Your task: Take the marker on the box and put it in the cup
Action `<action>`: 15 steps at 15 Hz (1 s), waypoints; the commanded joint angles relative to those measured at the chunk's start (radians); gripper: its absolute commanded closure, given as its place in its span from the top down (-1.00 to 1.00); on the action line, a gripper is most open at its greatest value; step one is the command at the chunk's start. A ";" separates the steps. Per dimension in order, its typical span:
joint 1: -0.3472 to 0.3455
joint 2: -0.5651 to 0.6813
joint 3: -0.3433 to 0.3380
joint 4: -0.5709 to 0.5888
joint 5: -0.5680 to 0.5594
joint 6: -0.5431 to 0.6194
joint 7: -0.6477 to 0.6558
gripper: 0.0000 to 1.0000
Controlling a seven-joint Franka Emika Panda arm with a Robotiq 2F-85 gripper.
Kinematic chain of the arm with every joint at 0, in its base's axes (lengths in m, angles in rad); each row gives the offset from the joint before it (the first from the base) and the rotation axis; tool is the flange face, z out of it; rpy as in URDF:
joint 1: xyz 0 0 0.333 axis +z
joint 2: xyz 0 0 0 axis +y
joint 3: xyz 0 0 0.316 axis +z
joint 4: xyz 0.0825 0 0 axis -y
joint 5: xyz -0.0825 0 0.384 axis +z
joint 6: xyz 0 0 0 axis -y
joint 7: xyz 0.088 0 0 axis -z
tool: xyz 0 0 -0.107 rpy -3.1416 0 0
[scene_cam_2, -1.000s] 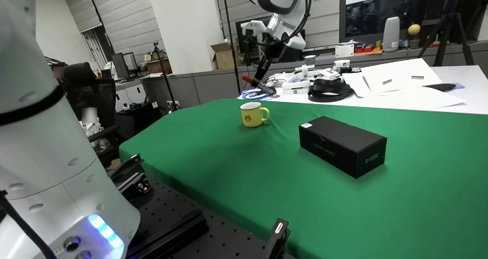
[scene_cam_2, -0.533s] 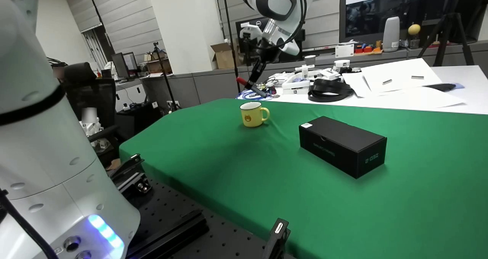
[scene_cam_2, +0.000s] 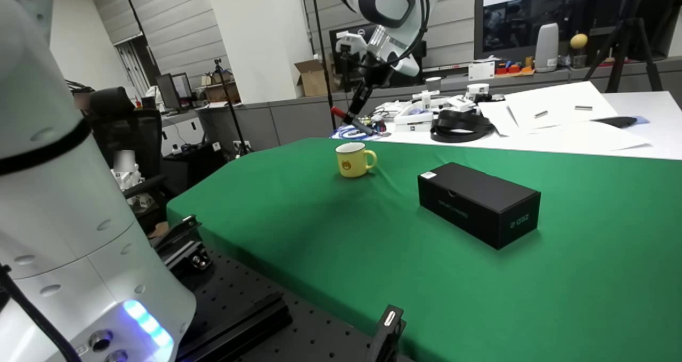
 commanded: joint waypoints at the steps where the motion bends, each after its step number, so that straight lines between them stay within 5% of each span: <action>1: 0.016 0.002 -0.019 0.004 0.007 -0.008 -0.004 -0.90; 15: 0.036 0.180 0.004 0.260 0.083 -0.187 0.036 -0.90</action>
